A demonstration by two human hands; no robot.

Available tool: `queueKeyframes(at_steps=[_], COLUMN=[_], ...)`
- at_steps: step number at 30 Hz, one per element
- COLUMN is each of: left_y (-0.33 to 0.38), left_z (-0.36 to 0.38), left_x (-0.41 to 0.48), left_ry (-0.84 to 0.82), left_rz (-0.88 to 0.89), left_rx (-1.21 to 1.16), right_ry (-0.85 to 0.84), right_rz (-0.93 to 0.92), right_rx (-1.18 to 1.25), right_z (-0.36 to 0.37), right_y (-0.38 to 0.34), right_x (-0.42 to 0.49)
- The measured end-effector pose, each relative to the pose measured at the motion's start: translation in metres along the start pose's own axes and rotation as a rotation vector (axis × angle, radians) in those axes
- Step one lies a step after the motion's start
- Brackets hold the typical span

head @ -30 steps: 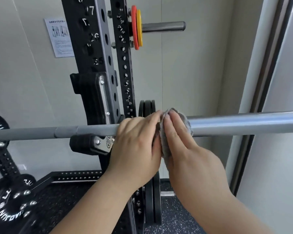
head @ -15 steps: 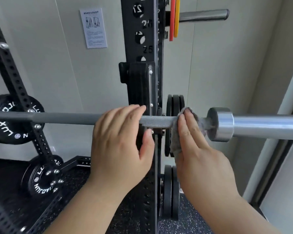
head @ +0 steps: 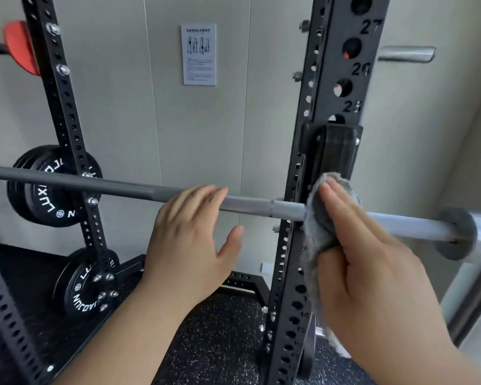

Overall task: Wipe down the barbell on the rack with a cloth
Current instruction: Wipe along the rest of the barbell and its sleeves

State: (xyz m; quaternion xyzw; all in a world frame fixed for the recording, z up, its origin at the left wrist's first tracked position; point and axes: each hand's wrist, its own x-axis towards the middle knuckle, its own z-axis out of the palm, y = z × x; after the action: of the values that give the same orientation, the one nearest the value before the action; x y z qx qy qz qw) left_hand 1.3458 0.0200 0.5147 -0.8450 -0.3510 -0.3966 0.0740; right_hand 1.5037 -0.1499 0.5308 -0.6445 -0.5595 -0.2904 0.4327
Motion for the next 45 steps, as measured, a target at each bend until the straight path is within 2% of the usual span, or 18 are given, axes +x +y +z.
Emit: queueKeyframes(at_steps=[4, 7, 9, 12, 18, 20, 23, 26, 29, 32, 35, 38, 45], left_y=[-0.043, -0.085, -0.12, -0.168, -0.202, -0.208, -0.222, -0.241, -0.255, -0.265, -0.27, -0.271, -0.265], left_z=[-0.011, -0.02, -0.027, -0.036, -0.035, -0.035, -0.042, -0.055, -0.067, -0.071, -0.072, -0.072, -0.076], left_x=[-0.007, -0.013, -0.016, -0.015, -0.021, -0.027, -0.031, -0.028, -0.029, -0.038, -0.043, -0.041, -0.022], left_ry=[0.005, -0.029, -0.047, -0.061, -0.123, -0.13, -0.145, -0.166, -0.196, -0.208, -0.208, -0.201, -0.149], left_rz=[-0.009, -0.023, -0.055, -0.09, 0.016, 0.027, 0.035, 0.062, 0.077, 0.065, 0.049, 0.045, 0.034], left_rx=[-0.013, 0.033, 0.077, 0.098, 0.079, 0.039, -0.003, -0.025, -0.016, -0.014, -0.021, -0.011, 0.053], right_ry=[-0.116, -0.28, -0.247, -0.205, -0.239, -0.274, -0.412, -0.447, -0.275, -0.181, -0.109, -0.158, -0.399], right_rz=[0.047, 0.219, 0.202, 0.181, 0.08, 0.045, -0.008, -0.018, -0.02, -0.038, 0.043, 0.133, 0.096], right_rx=[-0.157, -0.315, -0.368, -0.304, -0.245, -0.204, -0.132, -0.022, 0.041, -0.036, -0.164, -0.224, -0.219], right_z=[0.041, 0.079, 0.101, 0.131, 0.202, 0.224, 0.248, 0.255, 0.252, 0.245, 0.237, 0.235, 0.267], right_y=[-0.031, -0.035, -0.038, -0.053, -0.118, -0.143, -0.176, -0.195, -0.207, -0.21, -0.201, -0.191, -0.208], right_x=[0.004, 0.005, 0.008, 0.013, 0.031, 0.038, 0.041, 0.033, 0.024, 0.019, 0.026, 0.039, 0.061])
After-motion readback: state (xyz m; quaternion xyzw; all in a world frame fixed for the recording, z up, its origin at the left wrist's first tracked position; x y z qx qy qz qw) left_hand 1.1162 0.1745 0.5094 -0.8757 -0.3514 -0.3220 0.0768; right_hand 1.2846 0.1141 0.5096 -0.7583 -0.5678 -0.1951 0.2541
